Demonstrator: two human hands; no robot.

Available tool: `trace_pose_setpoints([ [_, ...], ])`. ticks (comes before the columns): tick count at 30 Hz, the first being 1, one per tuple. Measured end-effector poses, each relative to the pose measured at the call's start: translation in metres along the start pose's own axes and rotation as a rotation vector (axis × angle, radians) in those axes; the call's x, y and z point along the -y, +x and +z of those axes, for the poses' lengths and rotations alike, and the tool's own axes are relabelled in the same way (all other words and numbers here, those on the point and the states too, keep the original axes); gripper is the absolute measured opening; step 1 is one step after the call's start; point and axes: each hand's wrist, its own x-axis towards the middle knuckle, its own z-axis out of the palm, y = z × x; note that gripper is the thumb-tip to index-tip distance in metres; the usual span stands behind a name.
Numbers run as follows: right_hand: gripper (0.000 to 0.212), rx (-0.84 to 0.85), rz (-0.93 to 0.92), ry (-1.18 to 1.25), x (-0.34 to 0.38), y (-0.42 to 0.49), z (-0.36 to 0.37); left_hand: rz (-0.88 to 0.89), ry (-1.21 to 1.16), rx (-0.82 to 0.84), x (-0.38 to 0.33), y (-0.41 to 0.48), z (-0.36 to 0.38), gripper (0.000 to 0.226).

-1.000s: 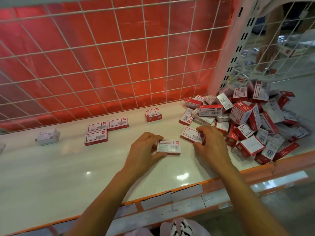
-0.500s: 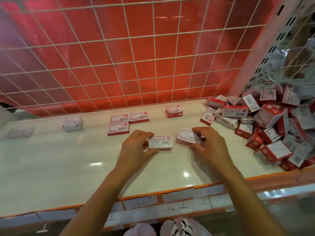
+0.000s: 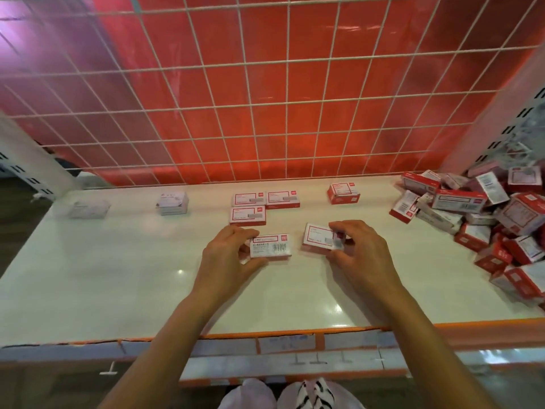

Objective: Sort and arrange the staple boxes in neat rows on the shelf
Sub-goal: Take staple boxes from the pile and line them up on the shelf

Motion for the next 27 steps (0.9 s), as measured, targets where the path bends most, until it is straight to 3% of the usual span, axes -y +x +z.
trace_pose_setpoints([
  [13,0.037,0.043,-0.023,-0.100,0.028,0.028,0.032,-0.032,-0.051,-0.034,0.032,-0.008,-0.019,0.052],
  [27,0.047,0.086,-0.001,-0.126,0.054,0.051,0.043,-0.028,-0.068,-0.061,0.043,-0.001,-0.024,0.052],
])
